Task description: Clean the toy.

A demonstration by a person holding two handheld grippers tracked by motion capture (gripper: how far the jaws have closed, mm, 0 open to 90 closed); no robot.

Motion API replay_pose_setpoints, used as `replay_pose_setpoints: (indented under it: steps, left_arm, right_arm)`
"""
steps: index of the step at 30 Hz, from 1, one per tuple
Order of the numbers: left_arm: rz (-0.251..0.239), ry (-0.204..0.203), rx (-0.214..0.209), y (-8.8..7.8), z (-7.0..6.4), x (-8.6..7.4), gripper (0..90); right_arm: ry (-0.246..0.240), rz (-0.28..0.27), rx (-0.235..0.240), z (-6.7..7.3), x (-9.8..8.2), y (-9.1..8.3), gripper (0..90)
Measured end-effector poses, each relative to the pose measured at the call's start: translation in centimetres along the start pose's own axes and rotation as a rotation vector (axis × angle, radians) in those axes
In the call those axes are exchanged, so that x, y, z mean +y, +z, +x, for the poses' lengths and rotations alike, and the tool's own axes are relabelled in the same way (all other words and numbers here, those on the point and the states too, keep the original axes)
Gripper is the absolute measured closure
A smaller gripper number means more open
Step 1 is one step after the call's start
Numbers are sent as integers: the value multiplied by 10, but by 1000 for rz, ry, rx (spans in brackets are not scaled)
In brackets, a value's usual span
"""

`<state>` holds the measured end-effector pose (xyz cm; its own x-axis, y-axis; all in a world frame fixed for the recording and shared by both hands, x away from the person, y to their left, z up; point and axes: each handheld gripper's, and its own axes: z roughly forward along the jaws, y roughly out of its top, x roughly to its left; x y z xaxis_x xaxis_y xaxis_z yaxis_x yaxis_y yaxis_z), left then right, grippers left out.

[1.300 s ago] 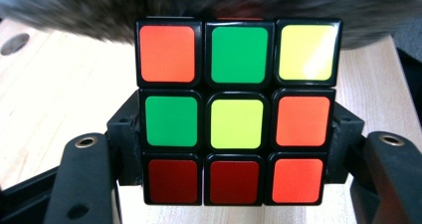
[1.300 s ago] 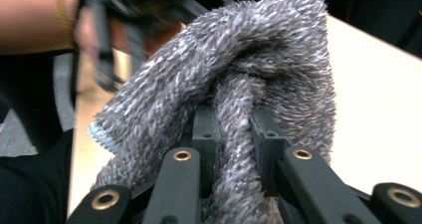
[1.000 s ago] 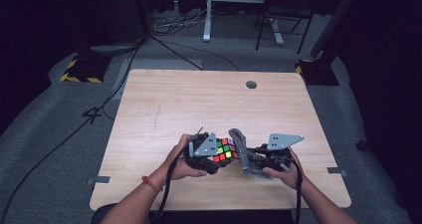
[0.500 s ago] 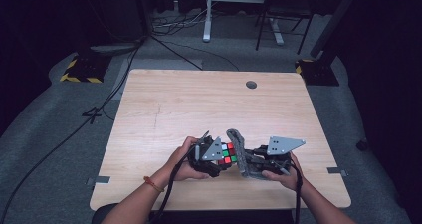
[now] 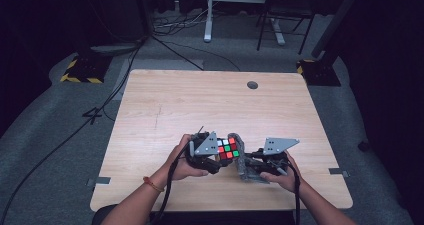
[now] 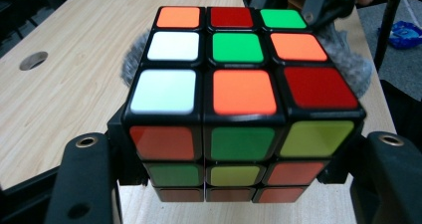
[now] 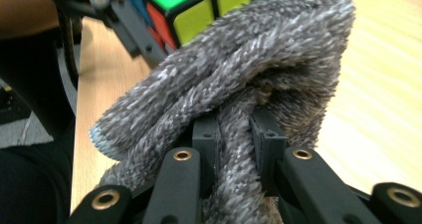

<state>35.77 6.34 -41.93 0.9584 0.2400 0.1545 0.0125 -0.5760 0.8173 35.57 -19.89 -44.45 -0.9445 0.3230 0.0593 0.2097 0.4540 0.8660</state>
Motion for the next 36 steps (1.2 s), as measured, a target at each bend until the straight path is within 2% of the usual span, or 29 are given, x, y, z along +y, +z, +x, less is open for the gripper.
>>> replay_pose_setpoints:
  steps: [3, 5, 8, 13, 17, 19, 21, 22, 24, 27, 33, 36]
  left_arm:
    - [9, -9, -12, 1, 2, -2, 331]
    - [11, -16, -21, 3, 1, -3, 331]
    - [25, 1, -52, 9, -4, -2, 331]
    - [13, 3, -99, 11, -9, 0, 331]
    - [-29, -21, -85, 5, -3, 1, 331]
    - [-71, -56, -79, -1, 2, 1, 331]
    - [-79, -62, -51, -6, 5, 1, 331]
    - [-78, -65, -53, -7, 6, 0, 331]
    - [-58, -49, -35, -7, 7, -1, 331]
    - [-43, -60, -25, -6, 9, -3, 331]
    - [12, -36, -14, 2, 6, -3, 331]
    - [31, -36, -23, 7, 4, -4, 331]
  right_arm:
    - [-24, -10, -15, 2, 2, -3, 768]
    - [-20, -59, -5, 3, 5, -9, 768]
    - [-26, -95, -31, 4, 8, -15, 767]
    - [-8, -99, -52, 1, 7, -16, 767]
    - [14, -67, -46, -2, 5, -12, 770]
    - [16, -30, -20, -2, 2, -7, 770]
    - [10, -1, -3, 1, 1, -1, 770]
    - [2, 4, 6, 3, 1, 1, 770]
    - [-10, 7, 11, 5, 2, 2, 769]
    - [-5, -26, 23, 4, 4, -3, 769]
    - [-26, -102, 7, 7, 11, -17, 769]
    - [-32, -109, -1, 7, 12, -20, 770]
